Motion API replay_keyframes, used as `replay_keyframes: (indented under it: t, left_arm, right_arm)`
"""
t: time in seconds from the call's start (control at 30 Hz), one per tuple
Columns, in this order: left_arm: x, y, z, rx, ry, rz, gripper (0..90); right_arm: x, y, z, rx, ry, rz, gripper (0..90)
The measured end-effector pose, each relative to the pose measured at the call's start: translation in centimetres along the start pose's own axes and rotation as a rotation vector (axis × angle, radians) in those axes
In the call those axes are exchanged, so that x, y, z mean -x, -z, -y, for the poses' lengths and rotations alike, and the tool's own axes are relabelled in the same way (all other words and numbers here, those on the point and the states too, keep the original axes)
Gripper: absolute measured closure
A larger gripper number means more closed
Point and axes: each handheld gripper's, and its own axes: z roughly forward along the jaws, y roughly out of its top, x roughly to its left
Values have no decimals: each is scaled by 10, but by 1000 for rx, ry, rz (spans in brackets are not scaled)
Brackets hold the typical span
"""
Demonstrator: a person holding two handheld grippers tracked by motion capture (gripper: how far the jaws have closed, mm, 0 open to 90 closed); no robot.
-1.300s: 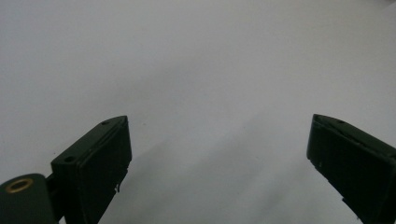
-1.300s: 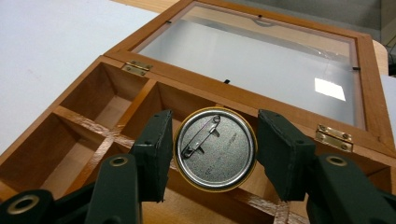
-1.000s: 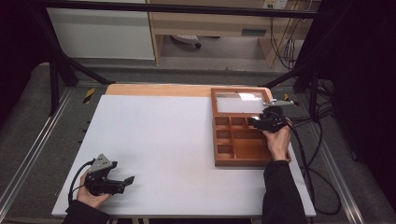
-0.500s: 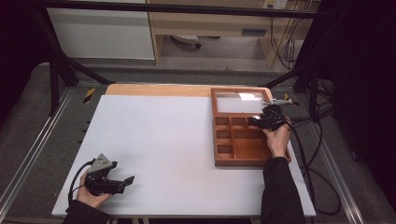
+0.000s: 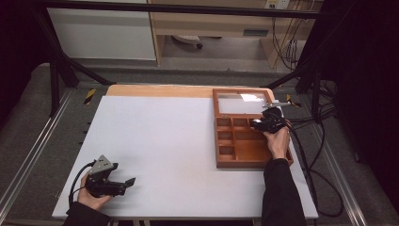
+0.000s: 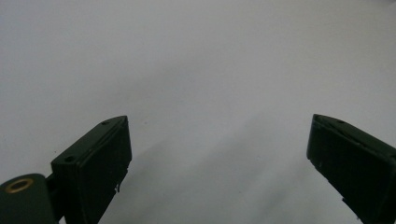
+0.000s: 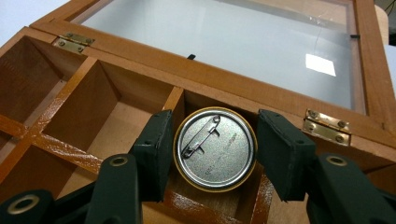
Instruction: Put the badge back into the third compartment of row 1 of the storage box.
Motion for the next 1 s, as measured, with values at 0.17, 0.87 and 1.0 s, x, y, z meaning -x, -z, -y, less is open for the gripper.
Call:
replay_keyframes:
  t: [0.17, 0.87, 1.0]
  left_arm:
    - [0, 0, 0, -1, 0, 0, 61]
    - [0, 0, 0, -2, -2, 0, 61]
    - [0, 0, 0, -2, -2, 0, 60]
  right_arm:
    - [-2, -2, 1, -7, 12, -6, 478]
    - [-2, 0, 1, 2, 16, -1, 408]
    - [-4, 4, 1, 16, 20, -3, 391]
